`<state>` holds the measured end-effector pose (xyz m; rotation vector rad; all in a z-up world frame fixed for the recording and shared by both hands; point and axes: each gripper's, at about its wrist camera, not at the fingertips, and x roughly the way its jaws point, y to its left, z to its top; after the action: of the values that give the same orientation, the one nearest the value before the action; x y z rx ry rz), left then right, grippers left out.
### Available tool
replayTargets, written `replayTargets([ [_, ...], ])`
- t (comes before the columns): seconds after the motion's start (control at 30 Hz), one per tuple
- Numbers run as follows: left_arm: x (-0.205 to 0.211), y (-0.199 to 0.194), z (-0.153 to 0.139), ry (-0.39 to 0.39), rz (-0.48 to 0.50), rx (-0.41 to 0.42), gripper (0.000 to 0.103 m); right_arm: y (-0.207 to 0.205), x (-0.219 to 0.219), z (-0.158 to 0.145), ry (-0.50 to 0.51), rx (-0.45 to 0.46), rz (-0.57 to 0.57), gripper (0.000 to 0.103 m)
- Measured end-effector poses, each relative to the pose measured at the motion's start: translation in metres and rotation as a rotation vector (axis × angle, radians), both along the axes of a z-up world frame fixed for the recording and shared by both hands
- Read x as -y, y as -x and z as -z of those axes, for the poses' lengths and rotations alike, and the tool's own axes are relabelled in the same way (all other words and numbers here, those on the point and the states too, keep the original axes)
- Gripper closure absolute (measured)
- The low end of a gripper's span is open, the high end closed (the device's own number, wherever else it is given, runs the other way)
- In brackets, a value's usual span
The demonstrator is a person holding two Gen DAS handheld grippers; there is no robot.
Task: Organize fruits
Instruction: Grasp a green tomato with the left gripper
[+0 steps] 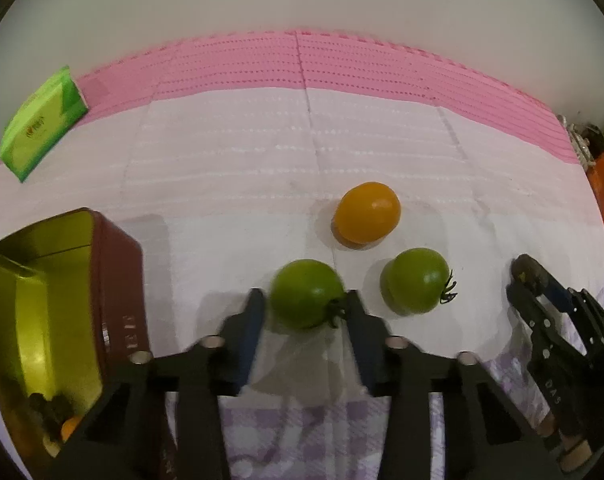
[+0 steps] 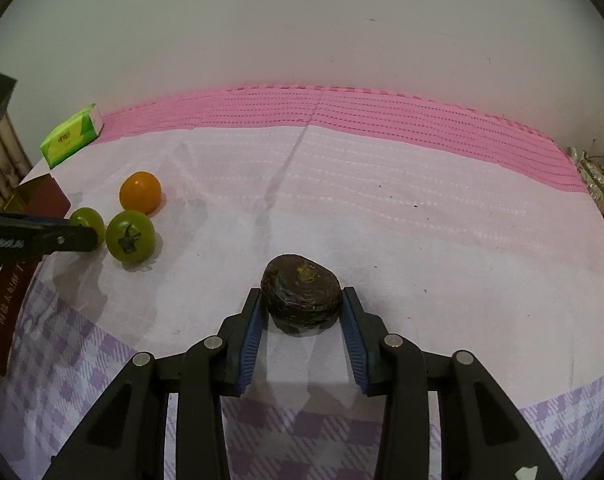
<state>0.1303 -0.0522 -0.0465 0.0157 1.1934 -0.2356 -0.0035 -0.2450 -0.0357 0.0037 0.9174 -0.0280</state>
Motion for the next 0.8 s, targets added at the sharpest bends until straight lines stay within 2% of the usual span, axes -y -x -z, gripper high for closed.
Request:
replayTargets([
  [0.33,-0.024,0.039,-0.027,0.036,0.004,0.021,0.066,-0.001,-0.002,0.001,0.003,-0.002,-0.001,0.066],
  [0.47,-0.058,0.054,-0.046,0.044,-0.040,0.050,0.066,-0.001,-0.002,0.001,0.008,-0.003,-0.001,0.066],
  [0.57,-0.089,0.058,-0.059,0.020,-0.094,0.086,0.066,-0.001,-0.005,0.002,0.019,-0.004,0.000,0.066],
  [0.7,-0.127,0.052,-0.059,0.008,-0.174,0.088,0.066,-0.001,-0.005,0.002,0.019,-0.004,0.002,0.066],
  [0.8,-0.149,0.046,-0.052,-0.029,-0.223,0.083,0.066,0.000,-0.005,0.002,0.015,-0.004,0.003,0.066],
])
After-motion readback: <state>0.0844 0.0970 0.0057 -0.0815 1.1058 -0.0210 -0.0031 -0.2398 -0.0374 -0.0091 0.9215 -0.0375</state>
